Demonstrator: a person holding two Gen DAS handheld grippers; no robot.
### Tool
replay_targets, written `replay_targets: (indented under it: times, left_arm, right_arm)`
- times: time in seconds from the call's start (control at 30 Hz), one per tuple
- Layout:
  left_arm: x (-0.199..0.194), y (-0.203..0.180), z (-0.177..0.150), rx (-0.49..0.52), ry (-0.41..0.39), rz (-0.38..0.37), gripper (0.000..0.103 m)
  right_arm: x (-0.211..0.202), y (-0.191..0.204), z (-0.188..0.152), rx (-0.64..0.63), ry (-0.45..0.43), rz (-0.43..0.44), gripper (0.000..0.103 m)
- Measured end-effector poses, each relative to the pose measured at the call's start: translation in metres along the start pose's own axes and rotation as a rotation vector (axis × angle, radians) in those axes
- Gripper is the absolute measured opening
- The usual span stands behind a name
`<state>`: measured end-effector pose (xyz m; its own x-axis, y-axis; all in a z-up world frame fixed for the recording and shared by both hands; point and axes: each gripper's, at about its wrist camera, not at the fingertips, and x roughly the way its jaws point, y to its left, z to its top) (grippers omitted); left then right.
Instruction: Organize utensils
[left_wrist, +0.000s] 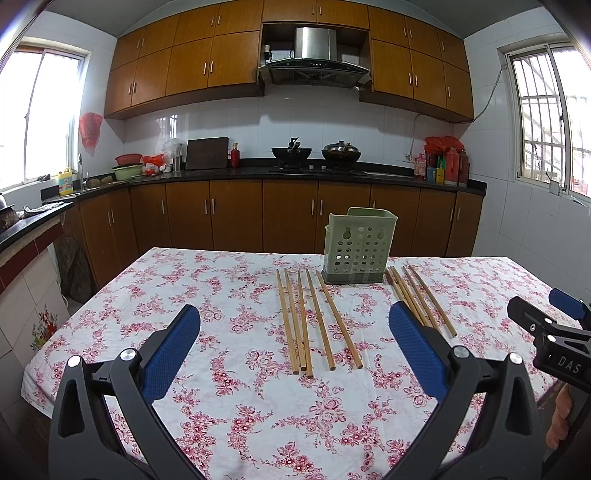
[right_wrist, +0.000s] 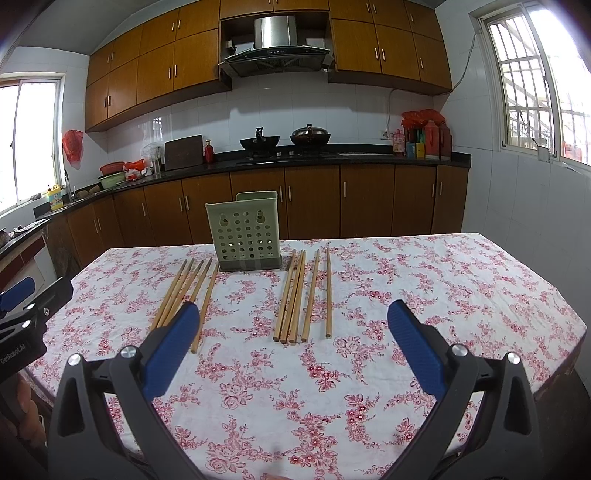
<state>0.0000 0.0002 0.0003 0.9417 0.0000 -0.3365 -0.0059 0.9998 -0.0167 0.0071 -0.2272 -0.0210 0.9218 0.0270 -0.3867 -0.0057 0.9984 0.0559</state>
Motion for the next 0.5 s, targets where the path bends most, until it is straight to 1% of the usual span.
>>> replay_targets:
  times: [0.5]
  left_arm:
    - [0.0001, 0.0000, 0.0001, 0.000, 0.001, 0.000, 0.101]
  right_arm:
    - [0.0008, -0.0013, -0.0003, 0.003, 0.002, 0.002, 0.099]
